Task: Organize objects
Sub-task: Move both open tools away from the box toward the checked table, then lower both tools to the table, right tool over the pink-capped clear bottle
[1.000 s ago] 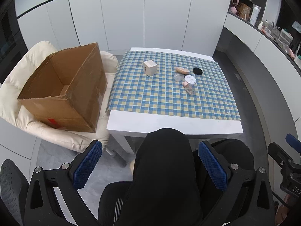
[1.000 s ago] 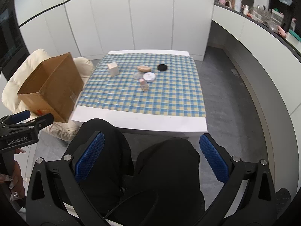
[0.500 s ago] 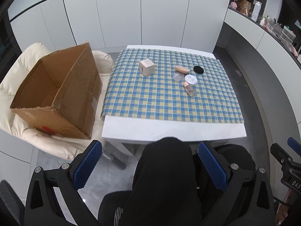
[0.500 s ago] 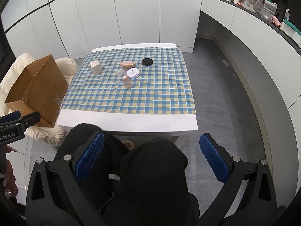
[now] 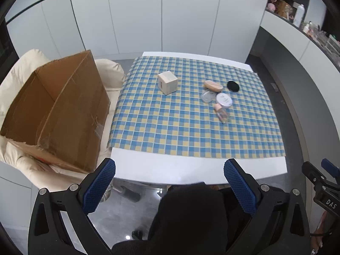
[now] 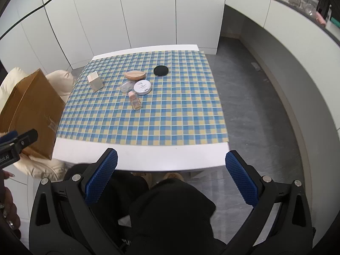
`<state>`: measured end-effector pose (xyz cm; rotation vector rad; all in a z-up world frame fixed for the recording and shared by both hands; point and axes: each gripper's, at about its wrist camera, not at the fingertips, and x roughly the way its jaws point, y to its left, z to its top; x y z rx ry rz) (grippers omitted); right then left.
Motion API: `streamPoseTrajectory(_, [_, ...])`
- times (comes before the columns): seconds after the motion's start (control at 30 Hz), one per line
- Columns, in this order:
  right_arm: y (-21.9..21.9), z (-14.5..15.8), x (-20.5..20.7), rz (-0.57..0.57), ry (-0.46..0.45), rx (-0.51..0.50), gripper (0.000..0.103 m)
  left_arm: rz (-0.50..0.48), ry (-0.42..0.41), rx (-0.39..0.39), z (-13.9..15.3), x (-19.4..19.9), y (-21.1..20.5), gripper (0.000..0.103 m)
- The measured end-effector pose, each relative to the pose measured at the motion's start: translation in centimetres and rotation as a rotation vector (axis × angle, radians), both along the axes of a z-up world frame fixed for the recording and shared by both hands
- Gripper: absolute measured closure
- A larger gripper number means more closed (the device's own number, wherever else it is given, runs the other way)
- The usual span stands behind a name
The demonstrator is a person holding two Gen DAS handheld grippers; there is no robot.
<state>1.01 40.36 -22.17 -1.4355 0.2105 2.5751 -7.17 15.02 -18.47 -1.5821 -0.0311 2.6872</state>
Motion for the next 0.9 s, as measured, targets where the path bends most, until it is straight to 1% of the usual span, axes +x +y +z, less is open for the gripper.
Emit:
streamPoseTrajectory(0.2, [0.0,-2.7,-4.1,-0.007,-0.023,-0.06,0.0,0.039,-0.035,-0.008,-2.6,-3.4,-1.1,0.001])
streamPoseTrajectory(0.37, [-0.6,-5.9,-7.4,0.009,-0.066,-0.061,0.0,0.086,-0.037,-0.039,-4.8,-6.1,-1.8,0.001])
streamPoseTrajectory(0.47, [-0.8,-8.0,-9.5,0.018,-0.089,-0.07,0.0,0.115,-0.065,-0.017,-6.6,-8.0,-2.4,0.001])
streamPoseTrajectory(0.6, [-0.7,-10.8,-12.2,0.008,-0.132,-0.115,0.0,0.141,-0.096,0.001,-8.5,-10.5,-3.1,0.001])
streamPoseTrajectory(0.67, [-0.7,-12.2,-13.5,-0.027,-0.153,-0.148,0.0,0.149,-0.104,0.003,-9.1,-11.5,-3.1,0.001])
streamPoseTrajectory(0.73, [-0.5,-13.2,-14.3,-0.097,-0.174,-0.189,0.0,0.155,-0.109,0.006,-9.5,-12.3,-3.1,0.001])
streamPoseTrajectory(0.83, [-0.8,-14.3,-15.4,-0.214,-0.17,-0.277,0.0,0.166,-0.102,-0.001,-9.9,-13.2,-3.2,0.001])
streamPoseTrajectory(0.9, [-1.3,-14.9,-16.3,-0.266,-0.158,-0.338,0.0,0.177,-0.104,0.008,-10.2,-13.8,-3.3,0.001])
